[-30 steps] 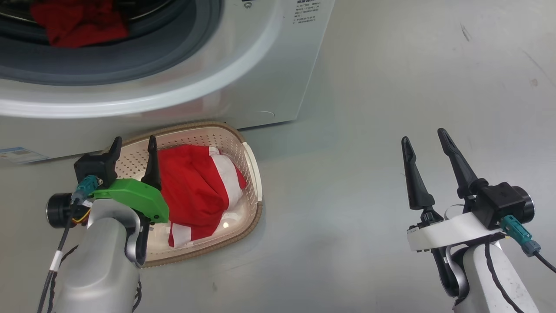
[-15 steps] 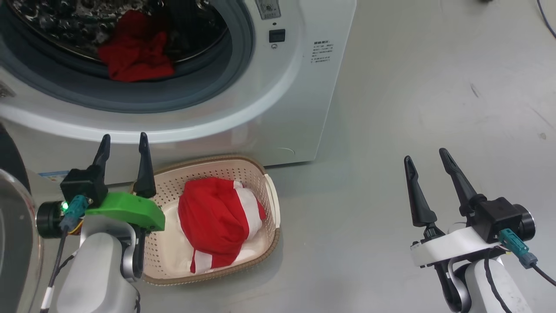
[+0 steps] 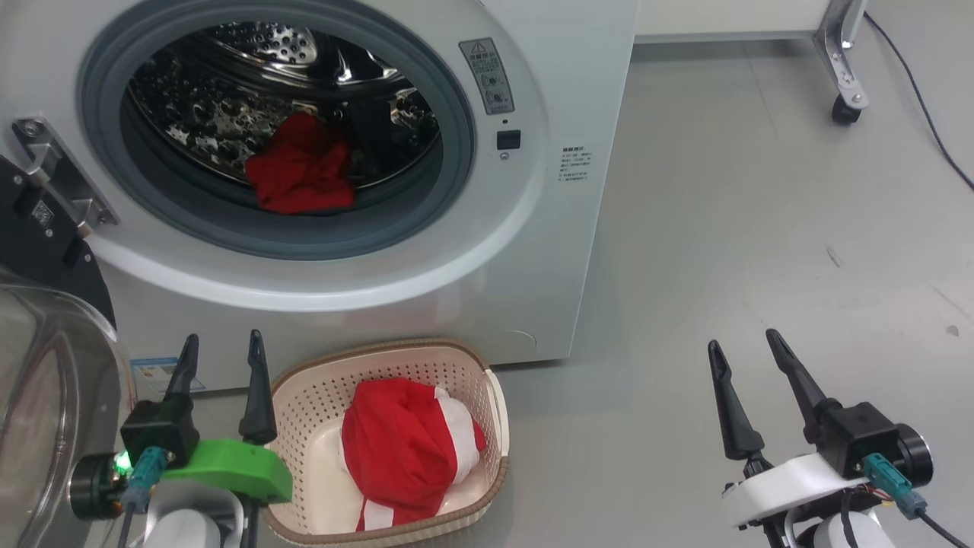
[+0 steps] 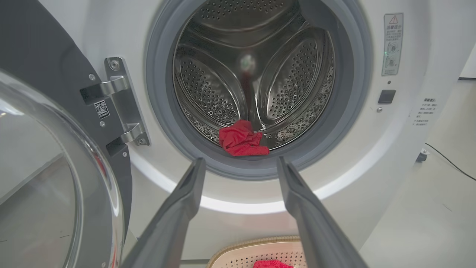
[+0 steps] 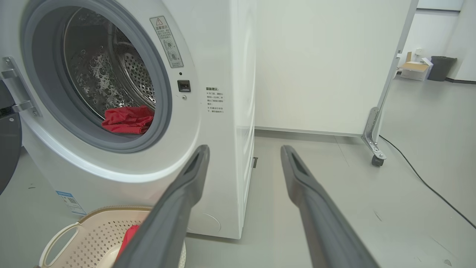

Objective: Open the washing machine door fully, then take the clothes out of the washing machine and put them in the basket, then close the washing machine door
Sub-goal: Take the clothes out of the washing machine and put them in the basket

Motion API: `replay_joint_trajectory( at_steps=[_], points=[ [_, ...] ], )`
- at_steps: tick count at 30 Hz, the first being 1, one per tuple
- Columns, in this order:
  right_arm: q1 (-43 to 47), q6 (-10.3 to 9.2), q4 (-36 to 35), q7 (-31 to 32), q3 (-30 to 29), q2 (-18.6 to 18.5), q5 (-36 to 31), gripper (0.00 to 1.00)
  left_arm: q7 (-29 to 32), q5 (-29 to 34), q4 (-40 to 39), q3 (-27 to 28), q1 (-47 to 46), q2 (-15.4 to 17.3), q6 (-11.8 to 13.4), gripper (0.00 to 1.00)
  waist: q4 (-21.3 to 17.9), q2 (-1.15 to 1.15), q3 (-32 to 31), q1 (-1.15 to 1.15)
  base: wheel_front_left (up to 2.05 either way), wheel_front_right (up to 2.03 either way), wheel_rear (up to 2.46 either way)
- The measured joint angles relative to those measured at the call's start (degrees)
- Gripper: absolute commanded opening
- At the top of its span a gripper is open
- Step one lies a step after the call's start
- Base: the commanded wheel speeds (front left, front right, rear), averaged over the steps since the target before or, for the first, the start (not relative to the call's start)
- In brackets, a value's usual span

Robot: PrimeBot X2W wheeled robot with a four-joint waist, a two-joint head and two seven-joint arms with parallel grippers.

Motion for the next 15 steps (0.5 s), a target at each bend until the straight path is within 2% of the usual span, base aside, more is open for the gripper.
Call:
replay_joint_trajectory(
  at_steps=[7, 15],
  points=[
    [4.1, -0.99, 0.34, 0.0, 0.48, 0.2, 0.02, 1.0, 0.0, 0.02, -3.24, -0.93, 7.82, 0.02, 0.26, 1.0, 0.53, 0.0, -5.03, 0.0, 0.0, 0.0, 0.0],
    [6.45, -2.1, -0.83, 0.0, 0.58, 0.54, 0.12, 1.0, 0.0, 0.02, -6.9, -1.79, 11.91, 0.08, 0.51, 1.0, 0.15, 0.0, -6.87, 0.0, 0.0, 0.0, 0.0]
  ],
)
